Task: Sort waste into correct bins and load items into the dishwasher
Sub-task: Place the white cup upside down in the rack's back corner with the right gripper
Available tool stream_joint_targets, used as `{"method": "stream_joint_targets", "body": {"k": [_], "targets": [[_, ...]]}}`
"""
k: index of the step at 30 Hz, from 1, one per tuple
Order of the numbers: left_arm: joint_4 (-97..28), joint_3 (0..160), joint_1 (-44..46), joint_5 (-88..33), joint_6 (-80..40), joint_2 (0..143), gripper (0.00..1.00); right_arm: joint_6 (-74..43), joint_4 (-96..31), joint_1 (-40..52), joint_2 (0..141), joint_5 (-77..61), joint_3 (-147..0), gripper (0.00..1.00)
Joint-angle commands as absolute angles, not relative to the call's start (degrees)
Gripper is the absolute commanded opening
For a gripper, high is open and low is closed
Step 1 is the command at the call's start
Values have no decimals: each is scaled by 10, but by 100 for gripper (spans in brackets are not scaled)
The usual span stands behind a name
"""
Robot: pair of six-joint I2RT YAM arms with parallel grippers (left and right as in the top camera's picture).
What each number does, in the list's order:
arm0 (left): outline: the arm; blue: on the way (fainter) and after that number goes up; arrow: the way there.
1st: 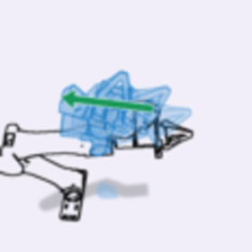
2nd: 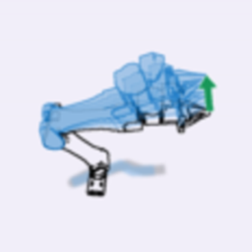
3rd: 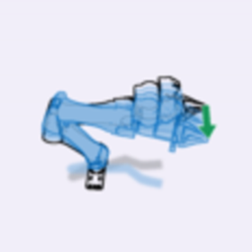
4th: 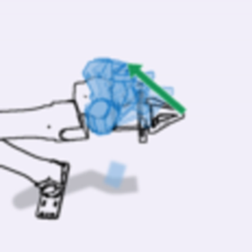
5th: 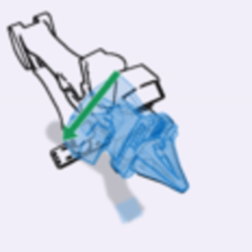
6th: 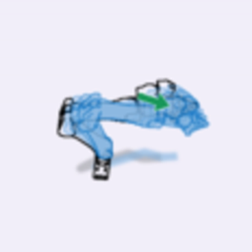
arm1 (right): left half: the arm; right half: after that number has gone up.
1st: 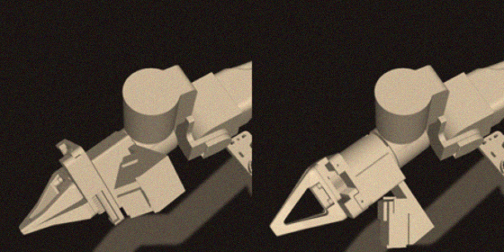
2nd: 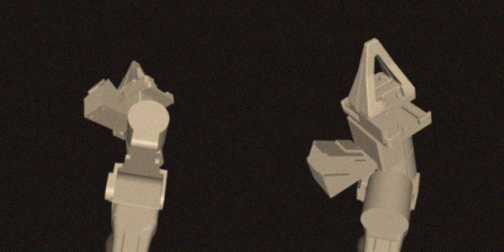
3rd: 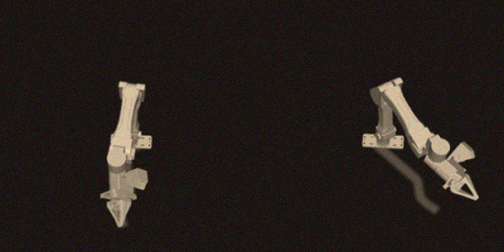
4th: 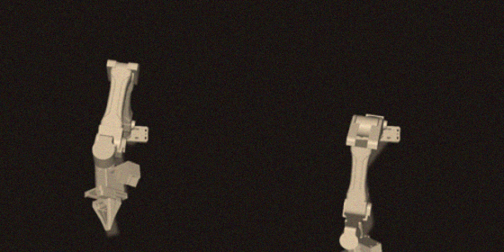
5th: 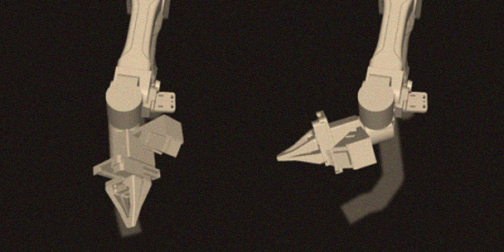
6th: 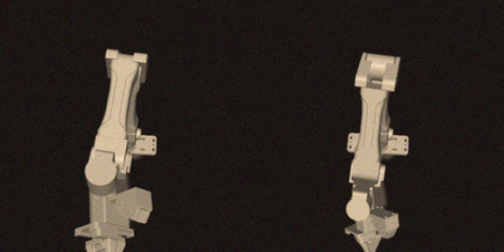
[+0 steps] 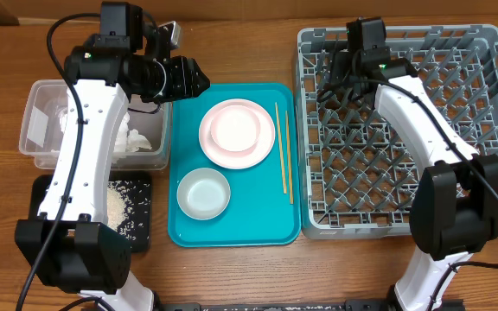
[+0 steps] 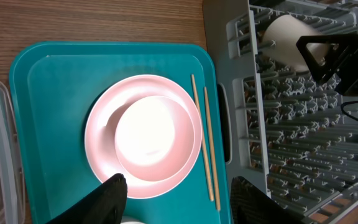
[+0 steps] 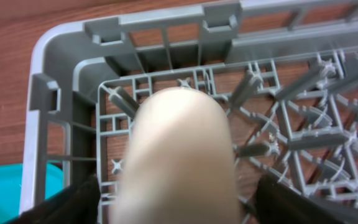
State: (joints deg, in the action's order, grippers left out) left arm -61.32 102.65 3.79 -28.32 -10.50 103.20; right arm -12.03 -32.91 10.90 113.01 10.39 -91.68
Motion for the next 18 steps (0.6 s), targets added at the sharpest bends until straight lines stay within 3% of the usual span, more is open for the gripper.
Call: {"method": "stream_joint_targets", "body": {"k": [1,6,12,17,18], "targets": [[-614,1029,42,-279,-103,1034,56,-117,-318,107,1123,107,-926,92],[-618,1029,42,-279,-103,1034,56,-115,-343,108,1108,109,-954,98],[-617,1029,42,-262,-103,1034,55,-107,-415,113,1075,51,-991,90],[-617,1029,42,-231,-103,1034,52,-102,-461,127,1058,-79,-1003,67],[-617,1029,41,-231,-104,1034,51,-102,-477,135,1058,-83,-1002,44]]}}
